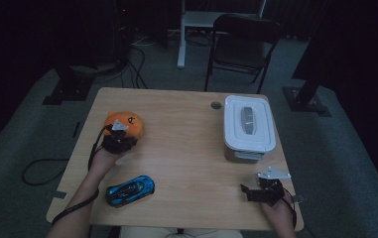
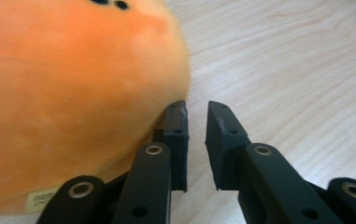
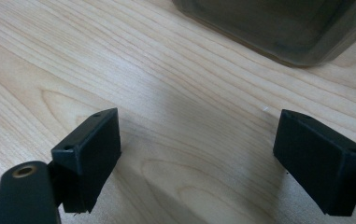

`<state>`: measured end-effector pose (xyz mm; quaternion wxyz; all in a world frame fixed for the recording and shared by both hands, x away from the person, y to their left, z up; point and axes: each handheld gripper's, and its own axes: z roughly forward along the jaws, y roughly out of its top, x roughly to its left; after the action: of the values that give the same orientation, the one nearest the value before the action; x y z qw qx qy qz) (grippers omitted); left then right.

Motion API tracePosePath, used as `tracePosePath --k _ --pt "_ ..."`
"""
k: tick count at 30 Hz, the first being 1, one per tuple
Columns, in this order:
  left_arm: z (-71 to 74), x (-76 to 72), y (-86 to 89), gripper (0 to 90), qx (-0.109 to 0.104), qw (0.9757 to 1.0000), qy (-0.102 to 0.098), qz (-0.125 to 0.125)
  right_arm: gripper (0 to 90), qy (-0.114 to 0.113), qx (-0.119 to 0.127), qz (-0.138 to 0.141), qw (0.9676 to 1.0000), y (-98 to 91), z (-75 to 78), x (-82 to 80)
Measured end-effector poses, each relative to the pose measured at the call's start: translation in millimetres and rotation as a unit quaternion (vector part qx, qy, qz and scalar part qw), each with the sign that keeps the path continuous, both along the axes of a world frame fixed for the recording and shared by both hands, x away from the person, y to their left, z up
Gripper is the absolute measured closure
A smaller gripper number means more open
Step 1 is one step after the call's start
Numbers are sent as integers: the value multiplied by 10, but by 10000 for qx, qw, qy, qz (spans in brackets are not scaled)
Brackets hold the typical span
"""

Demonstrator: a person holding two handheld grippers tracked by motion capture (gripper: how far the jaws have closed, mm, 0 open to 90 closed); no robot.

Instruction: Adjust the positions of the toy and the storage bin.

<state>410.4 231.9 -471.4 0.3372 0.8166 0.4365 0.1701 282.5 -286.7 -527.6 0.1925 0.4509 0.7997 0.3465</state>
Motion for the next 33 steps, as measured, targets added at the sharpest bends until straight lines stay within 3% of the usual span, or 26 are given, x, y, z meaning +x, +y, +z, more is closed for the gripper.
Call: tracePosePath --k 5,7,9,12,15,19,22,26,30,33 --pt "31 -81 102 580 -3 9999 58 -92 144 2 -2 0 10000 0 0 0" --pt "30 -120 159 525 49 9999 158 -15 144 2 -1 0 10000 0 0 0" --pt "28 -152 213 399 108 9996 250 98 144 1 -1 0 10000 0 0 0" --pt "12 -183 313 325 87 9990 337 275 144 1 -1 0 10000 0 0 0" --pt "-4 -197 436 318 17 9983 357 458 144 2 -1 0 10000 0 0 0" --pt "-13 -206 557 330 132 9974 182 691 144 1 -1 -8 10000 -1 0 1" --pt "-21 -181 653 344 54 9961 103 877 144 -1 -3 -12 10000 -2 0 1" --pt "-43 -141 717 379 34 9959 29 905 144 -1 -3 -11 10000 -2 0 1" --pt "-68 -106 680 408 98 9965 -144 822 144 0 0 -13 10000 -2 0 1" --pt "-85 -82 647 467 92 9964 -165 826 144 0 -2 -12 10000 -2 0 1"
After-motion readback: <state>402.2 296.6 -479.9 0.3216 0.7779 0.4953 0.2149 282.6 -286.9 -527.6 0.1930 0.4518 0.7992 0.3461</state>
